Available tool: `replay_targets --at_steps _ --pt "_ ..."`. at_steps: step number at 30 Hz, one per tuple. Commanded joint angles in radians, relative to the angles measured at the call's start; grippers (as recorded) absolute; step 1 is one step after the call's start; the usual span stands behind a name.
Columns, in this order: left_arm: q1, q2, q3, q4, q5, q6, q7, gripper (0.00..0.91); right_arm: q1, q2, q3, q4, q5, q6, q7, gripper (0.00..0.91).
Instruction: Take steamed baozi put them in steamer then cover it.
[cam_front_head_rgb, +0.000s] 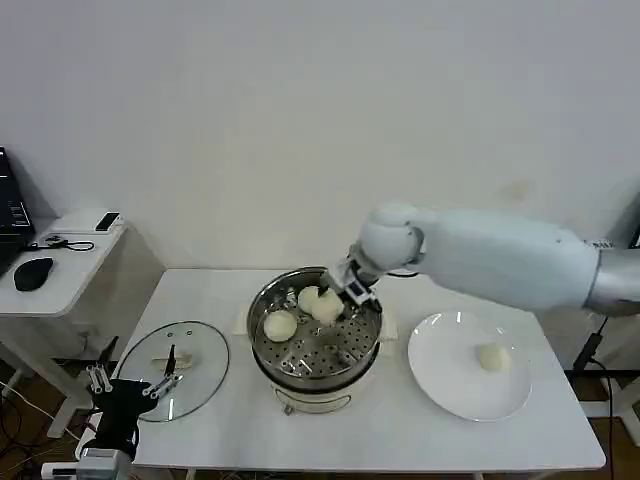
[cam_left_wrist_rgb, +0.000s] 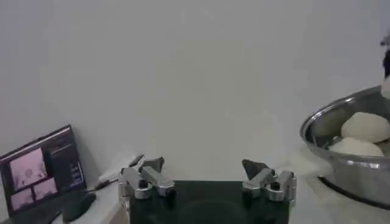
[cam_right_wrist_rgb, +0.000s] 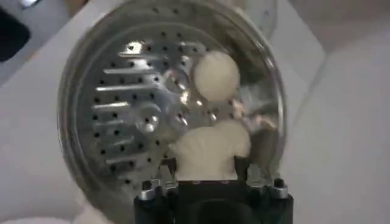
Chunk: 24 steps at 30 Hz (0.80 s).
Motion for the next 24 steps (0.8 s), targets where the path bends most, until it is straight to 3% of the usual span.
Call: replay_targets --at_steps 1,18,19,20,21,24 --pt "0.000 0.001 -0.007 0.003 -0.002 -0.002 -0.001 0.907 -0.031 0.085 -0.081 0.020 -0.069 0.081 -0.004 0.645" --pt "-0.003 -0.003 -0.011 0.012 -0.003 -0.003 -0.003 0.907 -0.029 0.092 -0.081 0.049 -0.064 0.096 -0.010 0.645" --pt "-0.003 -0.003 -0.010 0.011 -0.003 -0.002 -0.003 0.907 -0.027 0.089 -0.082 0.051 -0.065 0.096 -0.011 0.665" --pt "-0.003 -0.003 -0.010 0.011 -0.003 -0.002 -0.003 0.907 -0.023 0.086 -0.083 0.053 -0.064 0.097 -0.013 0.746" --pt "-0.003 -0.003 -0.009 0.011 -0.003 -0.003 -0.003 0.907 -0.021 0.084 -0.083 0.054 -0.065 0.101 -0.014 0.907" --pt "-0.004 -0.003 -0.008 0.009 -0.003 -0.002 -0.003 0.907 -0.016 0.076 -0.080 0.058 -0.072 0.121 -0.013 0.907"
